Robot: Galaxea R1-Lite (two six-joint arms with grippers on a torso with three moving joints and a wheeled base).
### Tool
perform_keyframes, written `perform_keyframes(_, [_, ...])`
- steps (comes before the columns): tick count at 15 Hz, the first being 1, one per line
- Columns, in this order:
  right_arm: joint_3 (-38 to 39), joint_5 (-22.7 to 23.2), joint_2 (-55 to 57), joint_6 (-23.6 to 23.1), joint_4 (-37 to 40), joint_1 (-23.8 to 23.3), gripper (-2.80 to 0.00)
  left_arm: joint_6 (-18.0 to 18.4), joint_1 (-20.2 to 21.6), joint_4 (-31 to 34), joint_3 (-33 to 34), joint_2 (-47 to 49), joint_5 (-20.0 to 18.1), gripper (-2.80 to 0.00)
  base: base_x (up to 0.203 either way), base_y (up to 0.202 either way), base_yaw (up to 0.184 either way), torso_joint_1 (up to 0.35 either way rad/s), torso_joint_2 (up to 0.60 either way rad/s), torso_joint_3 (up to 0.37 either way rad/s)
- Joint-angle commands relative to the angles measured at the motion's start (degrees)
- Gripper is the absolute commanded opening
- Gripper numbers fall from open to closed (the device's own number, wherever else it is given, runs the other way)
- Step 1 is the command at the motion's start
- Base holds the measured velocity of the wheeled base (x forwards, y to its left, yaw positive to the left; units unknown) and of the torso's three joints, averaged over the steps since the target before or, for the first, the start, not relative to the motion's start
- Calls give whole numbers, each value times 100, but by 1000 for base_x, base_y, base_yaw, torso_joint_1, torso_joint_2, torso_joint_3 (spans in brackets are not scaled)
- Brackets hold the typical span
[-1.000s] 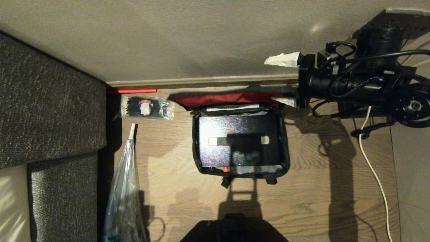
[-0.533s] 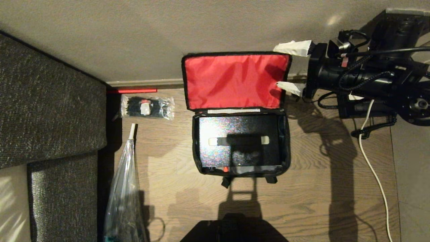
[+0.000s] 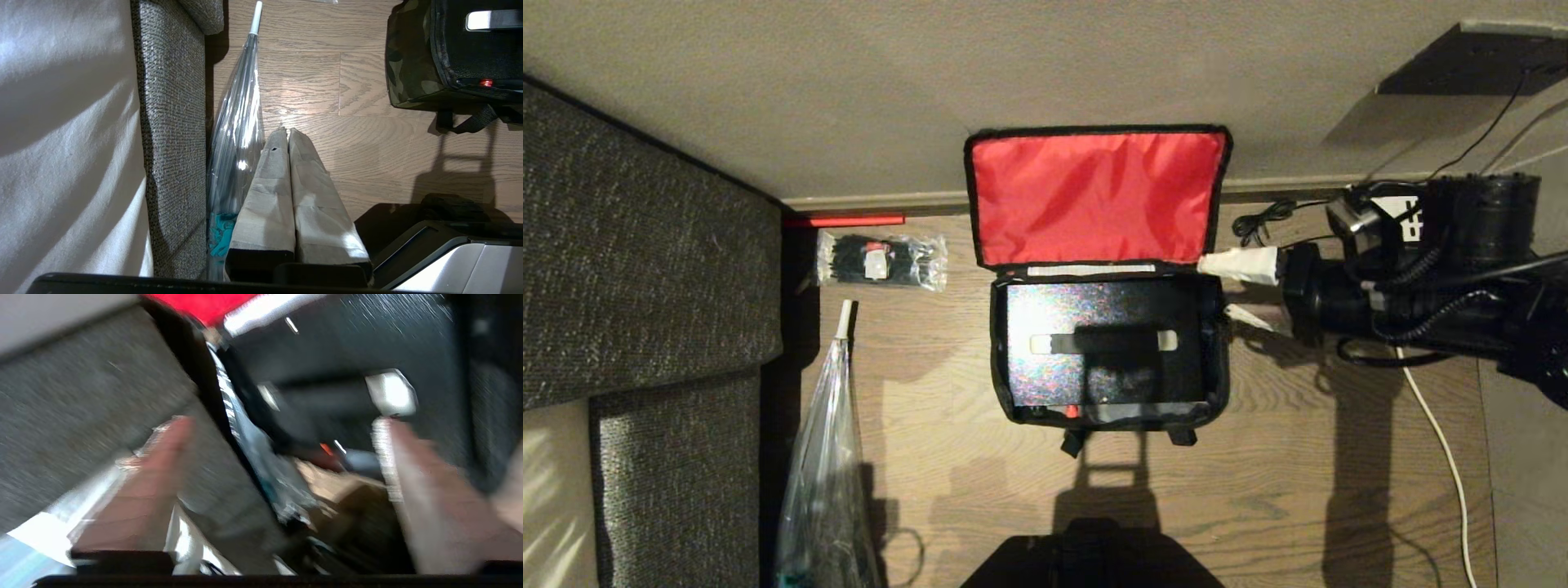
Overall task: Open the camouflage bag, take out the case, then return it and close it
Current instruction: Grip the handle
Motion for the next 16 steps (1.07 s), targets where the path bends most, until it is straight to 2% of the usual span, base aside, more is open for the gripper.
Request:
perform_keyframes(1, [706,-104,-898,-146,56,-37,-280,-1,2,2,18,-2,0,-280,0,0,0,0,0,0])
perform_keyframes(2, [997,-266,-1161,-261,148,-46,-280,-1,4,2,18,-2,0,-280,0,0,0,0,0,0])
perform_keyframes(4, [1592,-1090,-1789,-729,520,-47,-280,-1,2,2,18,-2,0,-280,0,0,0,0,0,0])
perform_keyframes(7, [2212,-2322,-2727,-1340,1497,-44,-280,-1,2,2,18,-2,0,-280,0,0,0,0,0,0])
perform_keyframes(9, [2418,-2923,-3544,-1838,2201,-35,-280,-1,2,2,18,-2,0,-280,0,0,0,0,0,0])
perform_keyframes(13, [2492,-3411,-5167,-2482,3585,-112,-280,-1,2,2,18,-2,0,-280,0,0,0,0,0,0])
perform_keyframes(16, [2925,-3546,-6602,-3378,4350,-704,-280,-1,2,2,18,-2,0,-280,0,0,0,0,0,0])
